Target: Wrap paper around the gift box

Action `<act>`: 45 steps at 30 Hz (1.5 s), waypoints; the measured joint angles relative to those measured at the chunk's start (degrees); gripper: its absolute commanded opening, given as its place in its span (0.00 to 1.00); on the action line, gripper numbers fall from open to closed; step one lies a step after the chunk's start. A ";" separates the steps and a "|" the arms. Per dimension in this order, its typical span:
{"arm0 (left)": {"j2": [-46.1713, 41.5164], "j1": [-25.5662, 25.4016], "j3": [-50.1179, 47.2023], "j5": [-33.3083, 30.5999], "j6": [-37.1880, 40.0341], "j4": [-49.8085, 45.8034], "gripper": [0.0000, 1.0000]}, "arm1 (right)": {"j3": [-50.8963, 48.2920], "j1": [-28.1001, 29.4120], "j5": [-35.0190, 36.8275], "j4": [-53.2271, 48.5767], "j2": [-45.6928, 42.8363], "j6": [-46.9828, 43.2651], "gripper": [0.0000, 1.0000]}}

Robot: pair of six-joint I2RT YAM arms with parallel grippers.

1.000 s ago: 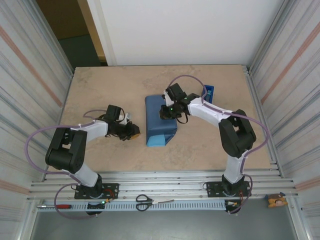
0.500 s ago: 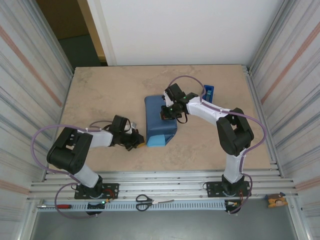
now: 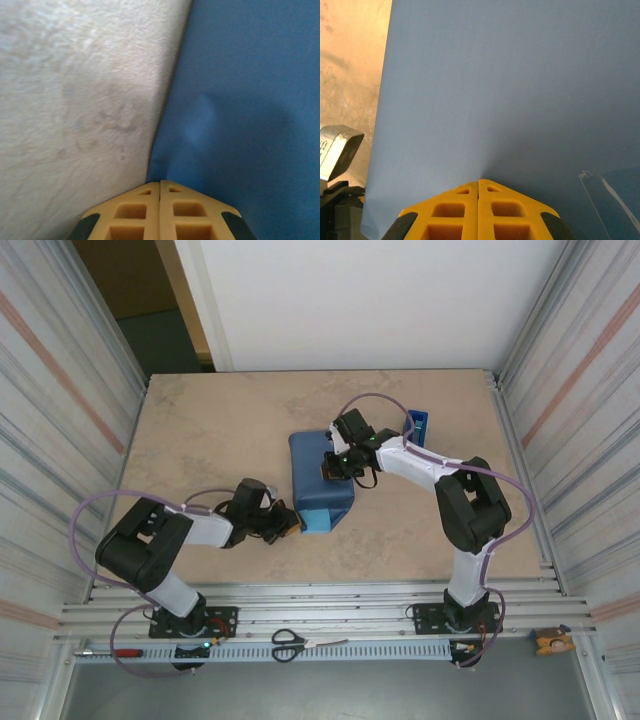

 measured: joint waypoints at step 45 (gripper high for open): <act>6.56 -12.26 0.11 -25.55 -15.43 17.42 0.00 | -3.02 -1.60 -4.44 4.74 -0.59 1.99 0.02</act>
